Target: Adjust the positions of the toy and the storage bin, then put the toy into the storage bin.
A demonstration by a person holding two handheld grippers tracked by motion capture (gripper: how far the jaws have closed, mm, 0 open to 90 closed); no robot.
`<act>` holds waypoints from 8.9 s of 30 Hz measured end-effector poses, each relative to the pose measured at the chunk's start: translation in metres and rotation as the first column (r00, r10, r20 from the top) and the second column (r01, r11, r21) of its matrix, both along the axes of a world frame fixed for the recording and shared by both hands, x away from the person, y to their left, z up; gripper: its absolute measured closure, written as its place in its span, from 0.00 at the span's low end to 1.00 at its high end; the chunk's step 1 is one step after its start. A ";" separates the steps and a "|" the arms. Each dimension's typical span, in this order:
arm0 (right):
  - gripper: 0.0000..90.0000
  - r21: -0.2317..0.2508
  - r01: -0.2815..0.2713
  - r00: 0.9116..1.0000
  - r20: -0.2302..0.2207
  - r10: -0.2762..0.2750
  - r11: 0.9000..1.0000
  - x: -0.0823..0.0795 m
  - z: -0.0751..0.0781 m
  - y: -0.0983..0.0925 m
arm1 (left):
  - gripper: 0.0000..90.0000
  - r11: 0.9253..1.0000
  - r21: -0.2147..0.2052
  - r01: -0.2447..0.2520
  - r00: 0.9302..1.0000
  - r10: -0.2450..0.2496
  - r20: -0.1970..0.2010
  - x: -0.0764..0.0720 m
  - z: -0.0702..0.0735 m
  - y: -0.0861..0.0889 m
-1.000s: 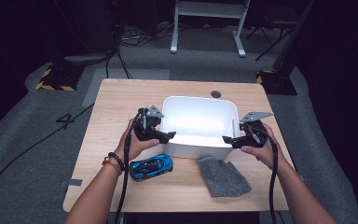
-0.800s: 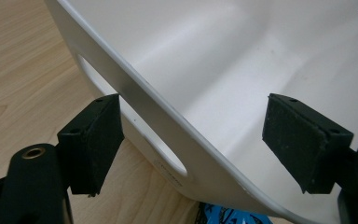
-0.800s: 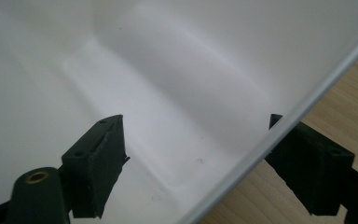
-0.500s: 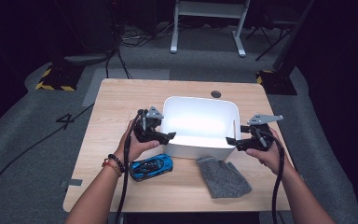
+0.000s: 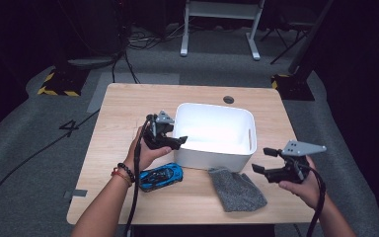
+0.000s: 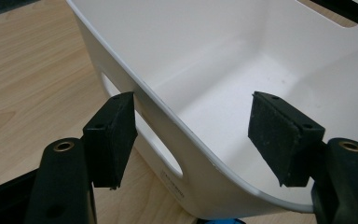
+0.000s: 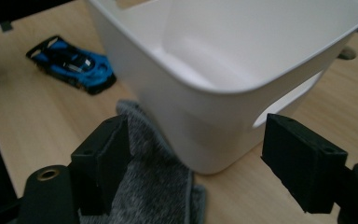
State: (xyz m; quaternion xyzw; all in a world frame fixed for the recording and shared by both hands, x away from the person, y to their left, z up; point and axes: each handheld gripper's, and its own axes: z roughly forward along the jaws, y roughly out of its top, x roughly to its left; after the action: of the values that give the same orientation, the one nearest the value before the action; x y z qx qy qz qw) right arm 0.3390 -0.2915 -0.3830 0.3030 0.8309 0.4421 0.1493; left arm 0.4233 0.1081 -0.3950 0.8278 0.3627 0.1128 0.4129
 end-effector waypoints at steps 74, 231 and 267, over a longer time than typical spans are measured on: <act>0.29 -0.081 0.203 0.979 0.003 -0.203 0.976 0.016 -0.086 -0.105 | 0.27 0.929 0.194 0.314 0.949 -0.307 -0.067 -0.079 -0.101 0.081; 0.31 -0.125 0.133 0.988 -0.066 -0.142 0.983 0.017 -0.114 -0.082 | 0.27 0.887 -0.018 0.462 0.829 -0.425 0.362 -0.008 0.150 -0.004; 0.31 -0.121 0.130 0.988 -0.070 -0.140 0.984 0.016 -0.115 -0.082 | 0.27 0.865 0.017 0.501 0.837 -0.490 0.243 0.034 0.082 -0.031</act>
State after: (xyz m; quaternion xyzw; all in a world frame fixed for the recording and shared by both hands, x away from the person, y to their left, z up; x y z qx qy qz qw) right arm 0.3554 -0.3738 -0.4982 0.3665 0.8380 0.3697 0.1638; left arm 0.4574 0.0768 -0.3133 0.8636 0.0862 0.0926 0.4880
